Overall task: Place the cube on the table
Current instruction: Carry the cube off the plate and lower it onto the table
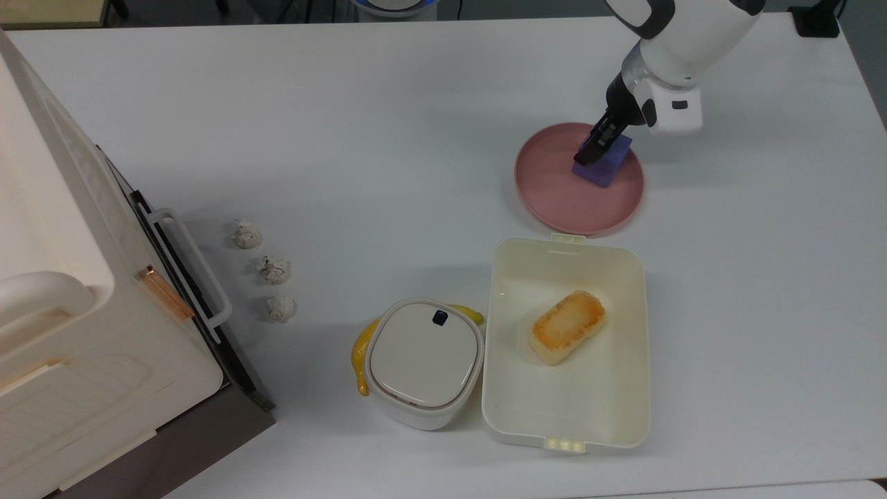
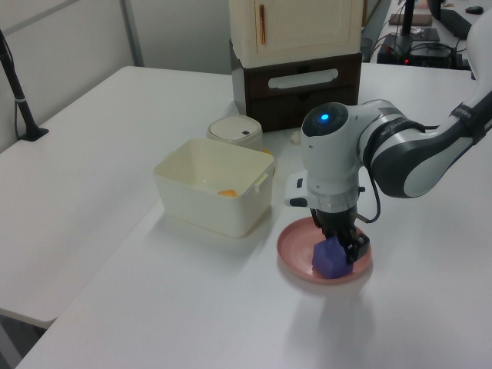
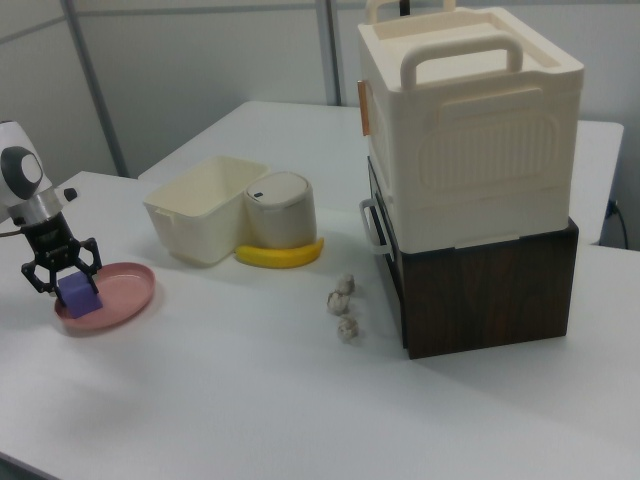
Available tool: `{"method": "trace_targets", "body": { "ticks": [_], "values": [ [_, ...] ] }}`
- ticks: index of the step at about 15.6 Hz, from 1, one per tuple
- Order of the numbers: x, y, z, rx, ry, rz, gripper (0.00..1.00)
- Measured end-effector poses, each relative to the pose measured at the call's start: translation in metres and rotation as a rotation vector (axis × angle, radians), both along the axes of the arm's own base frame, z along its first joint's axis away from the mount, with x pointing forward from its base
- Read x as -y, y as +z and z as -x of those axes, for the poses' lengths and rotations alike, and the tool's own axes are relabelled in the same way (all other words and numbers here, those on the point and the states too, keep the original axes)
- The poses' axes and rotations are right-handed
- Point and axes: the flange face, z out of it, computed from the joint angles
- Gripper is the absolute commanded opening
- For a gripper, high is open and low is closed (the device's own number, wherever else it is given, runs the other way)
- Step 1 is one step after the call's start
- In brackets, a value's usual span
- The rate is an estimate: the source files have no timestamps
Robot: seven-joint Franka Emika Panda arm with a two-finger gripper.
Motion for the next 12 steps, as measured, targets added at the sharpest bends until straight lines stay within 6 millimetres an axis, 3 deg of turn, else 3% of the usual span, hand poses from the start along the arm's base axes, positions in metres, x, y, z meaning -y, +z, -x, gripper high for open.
{"method": "trace_targets", "body": {
  "ticks": [4, 7, 10, 11, 12],
  "values": [
    [0.014, 0.029, -0.011, 0.039, -0.048, -0.016, 0.39],
    [0.055, 0.069, -0.023, 0.042, -0.164, -0.013, 0.42],
    [0.131, 0.081, -0.051, 0.029, -0.316, -0.007, 0.43],
    [0.164, 0.073, -0.063, 0.021, -0.374, 0.007, 0.56],
    [0.211, 0.058, -0.076, 0.0, -0.455, 0.025, 0.62]
  ]
}}
